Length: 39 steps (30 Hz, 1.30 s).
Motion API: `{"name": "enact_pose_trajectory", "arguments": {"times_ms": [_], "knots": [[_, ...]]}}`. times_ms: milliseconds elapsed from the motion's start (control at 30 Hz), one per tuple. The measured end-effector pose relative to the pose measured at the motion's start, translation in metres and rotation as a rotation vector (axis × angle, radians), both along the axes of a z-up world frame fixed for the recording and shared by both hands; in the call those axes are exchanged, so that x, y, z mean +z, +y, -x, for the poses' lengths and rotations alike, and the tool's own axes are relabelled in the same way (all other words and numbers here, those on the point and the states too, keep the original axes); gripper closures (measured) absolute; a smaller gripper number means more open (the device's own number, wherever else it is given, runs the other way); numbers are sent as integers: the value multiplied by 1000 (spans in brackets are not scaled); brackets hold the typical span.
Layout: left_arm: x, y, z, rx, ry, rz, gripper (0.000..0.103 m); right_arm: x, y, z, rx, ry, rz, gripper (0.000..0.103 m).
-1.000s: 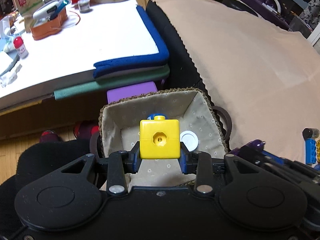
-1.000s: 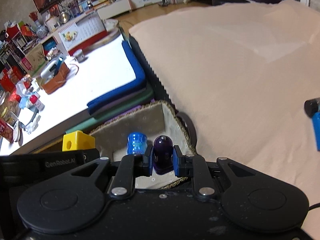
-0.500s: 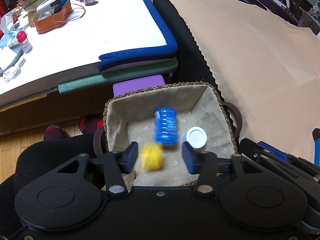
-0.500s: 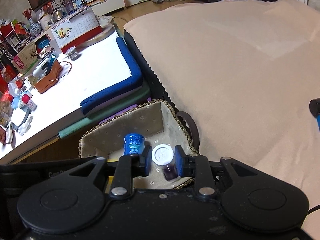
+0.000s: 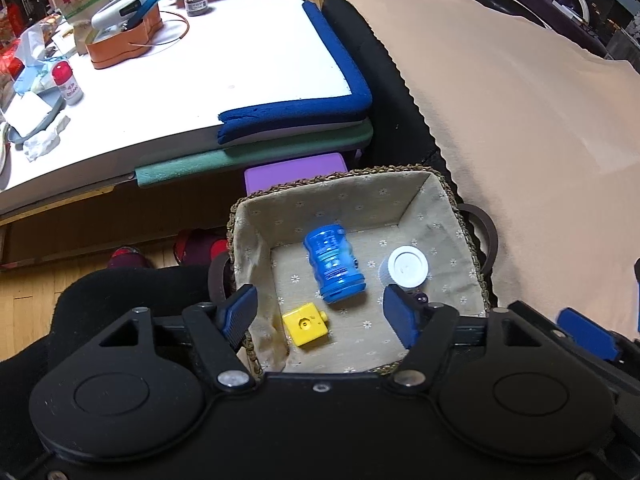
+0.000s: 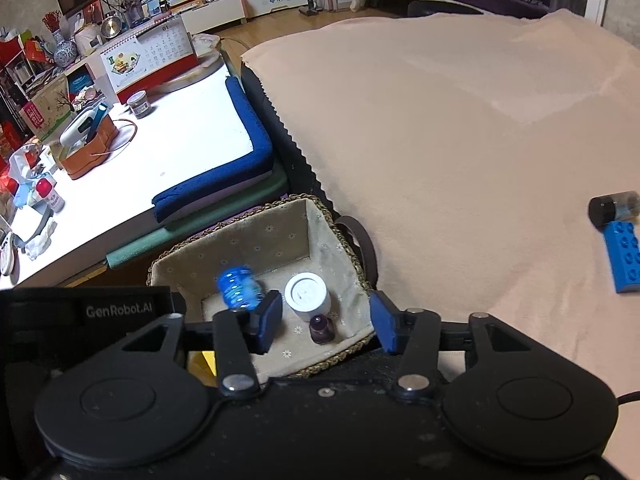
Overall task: Organize rigid objects
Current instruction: 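Carry both pieces to the basket and open both tools to release, then withdraw both tools from the basket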
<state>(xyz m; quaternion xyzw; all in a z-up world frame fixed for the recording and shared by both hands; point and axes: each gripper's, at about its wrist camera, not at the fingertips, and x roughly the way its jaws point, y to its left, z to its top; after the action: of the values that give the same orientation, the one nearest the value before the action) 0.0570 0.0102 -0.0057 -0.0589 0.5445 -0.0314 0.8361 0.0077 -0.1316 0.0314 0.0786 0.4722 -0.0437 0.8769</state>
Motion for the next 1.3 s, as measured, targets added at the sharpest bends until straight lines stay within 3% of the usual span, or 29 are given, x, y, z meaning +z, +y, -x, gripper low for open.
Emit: {"name": "enact_pose_trajectory", "arguments": {"times_ms": [233,333,367,433,867,1300], "knots": [[2,2,3,15,-9,-19,37,3,-3,12,-14,-7,20,30],[3,1,5,15,-18,-31,36,4,-4,18,-12,-10,37,26],[4,1,5,14,-21,-32,32,4,-4,20,-12,-8,39,22],[5,2,7,16,-31,-33,27,3,-5,22,-14,-8,39,21],[7,1,8,6,-49,-52,26,3,-11,30,-27,-5,21,11],[10,-4,15,-18,-70,-53,25,-1,-14,35,-45,12,18,10]]}}
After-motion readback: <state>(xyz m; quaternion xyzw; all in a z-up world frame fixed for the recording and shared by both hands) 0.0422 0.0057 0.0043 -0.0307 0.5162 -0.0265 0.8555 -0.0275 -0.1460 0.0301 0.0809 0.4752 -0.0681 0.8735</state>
